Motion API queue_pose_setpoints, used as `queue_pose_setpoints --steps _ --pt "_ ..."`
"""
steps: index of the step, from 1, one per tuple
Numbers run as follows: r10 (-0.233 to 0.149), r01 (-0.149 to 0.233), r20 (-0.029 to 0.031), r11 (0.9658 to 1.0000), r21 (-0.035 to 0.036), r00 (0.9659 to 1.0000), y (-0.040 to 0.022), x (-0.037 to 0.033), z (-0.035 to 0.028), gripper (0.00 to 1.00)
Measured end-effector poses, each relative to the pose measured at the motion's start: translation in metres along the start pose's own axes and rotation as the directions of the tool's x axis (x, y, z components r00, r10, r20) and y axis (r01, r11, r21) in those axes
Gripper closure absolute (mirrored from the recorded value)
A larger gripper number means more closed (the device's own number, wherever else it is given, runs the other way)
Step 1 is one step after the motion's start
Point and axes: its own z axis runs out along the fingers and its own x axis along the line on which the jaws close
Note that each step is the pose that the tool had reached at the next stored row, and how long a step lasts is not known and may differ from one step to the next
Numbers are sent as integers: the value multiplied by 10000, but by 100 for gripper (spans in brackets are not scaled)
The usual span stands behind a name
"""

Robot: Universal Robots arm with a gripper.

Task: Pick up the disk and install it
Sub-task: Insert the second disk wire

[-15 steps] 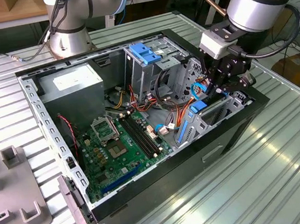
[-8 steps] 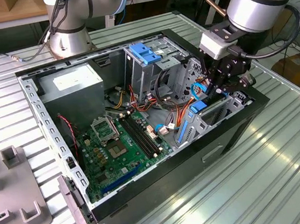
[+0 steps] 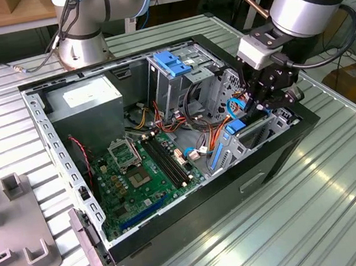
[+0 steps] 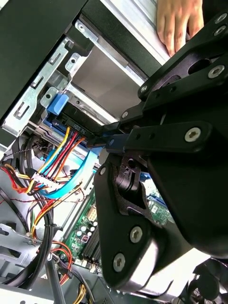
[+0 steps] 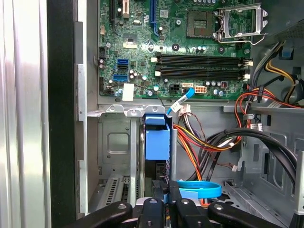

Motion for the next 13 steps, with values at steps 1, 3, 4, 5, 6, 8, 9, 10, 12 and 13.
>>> queue_pose_setpoints --steps 1,3,4,5,6,8,9,10,12,13 --pt "0 0 -1 10000 0 10000 0 0 0 84" --pt "0 0 3 10000 0 10000 0 -1 0 84" --pt "1 -1 13 10000 0 10000 0 -2 0 84" --pt "2 -2 21 10000 0 10000 0 -2 1 84" --pt "2 -2 23 10000 0 10000 0 -2 1 84" --pt "2 -2 27 10000 0 10000 0 -2 3 84" --pt "2 -2 26 10000 0 10000 0 -1 4 84" --pt "2 -2 27 10000 0 10000 1 -1 8 84" --pt "2 -2 26 10000 0 10000 2 -1 18 84" --pt "2 -2 28 10000 0 10000 2 0 23 84"
